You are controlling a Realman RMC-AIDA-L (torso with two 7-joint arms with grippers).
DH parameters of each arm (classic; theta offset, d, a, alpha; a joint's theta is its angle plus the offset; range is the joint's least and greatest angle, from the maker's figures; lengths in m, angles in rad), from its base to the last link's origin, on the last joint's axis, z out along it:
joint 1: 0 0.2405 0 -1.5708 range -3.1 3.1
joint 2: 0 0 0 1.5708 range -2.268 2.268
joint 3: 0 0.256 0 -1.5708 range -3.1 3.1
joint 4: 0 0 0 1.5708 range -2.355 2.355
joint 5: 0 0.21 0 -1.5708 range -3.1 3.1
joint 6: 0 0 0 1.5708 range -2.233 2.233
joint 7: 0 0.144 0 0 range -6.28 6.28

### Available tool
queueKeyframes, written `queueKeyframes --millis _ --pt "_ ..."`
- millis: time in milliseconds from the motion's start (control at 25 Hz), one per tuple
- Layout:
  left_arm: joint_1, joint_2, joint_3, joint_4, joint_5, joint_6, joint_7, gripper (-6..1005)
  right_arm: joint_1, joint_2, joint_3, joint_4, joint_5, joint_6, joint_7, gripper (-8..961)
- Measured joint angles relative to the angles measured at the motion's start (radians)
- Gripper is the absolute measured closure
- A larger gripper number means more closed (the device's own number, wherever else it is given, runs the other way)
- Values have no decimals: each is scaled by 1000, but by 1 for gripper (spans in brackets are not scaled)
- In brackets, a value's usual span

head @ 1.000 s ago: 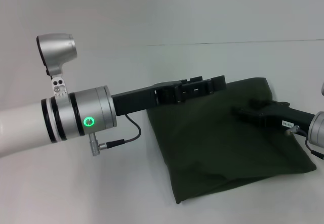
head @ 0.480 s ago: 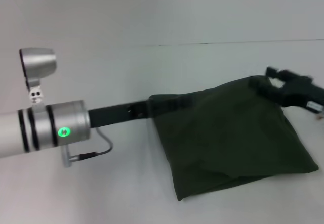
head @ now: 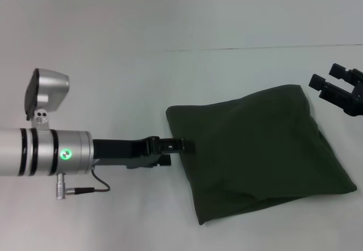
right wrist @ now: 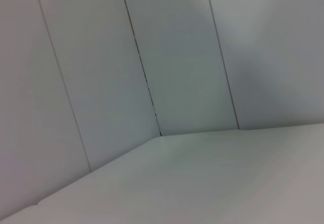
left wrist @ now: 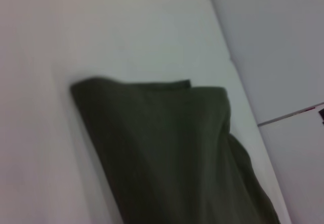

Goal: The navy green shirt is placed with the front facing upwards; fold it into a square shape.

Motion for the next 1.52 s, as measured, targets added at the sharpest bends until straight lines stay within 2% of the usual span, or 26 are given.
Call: queueKeyframes --millis 160,520,1120,1520 --pt "-6 -12 4 -13 2 -10 -24 34 0 0 0 3 -4 -1 -6 190" --pt "-11 -35 86 -37 7 -120 -60 33 3 2 -6 -1 -3 -15 -8 191" --pt "-67 -50 117 -80 9 -159 -67 51 -2 -2 0 0 -4 -30 -9 199" --pt "-75 -51 118 -75 10 -162 -65 361 -3 -1 0 6 -6 -29 -7 204"
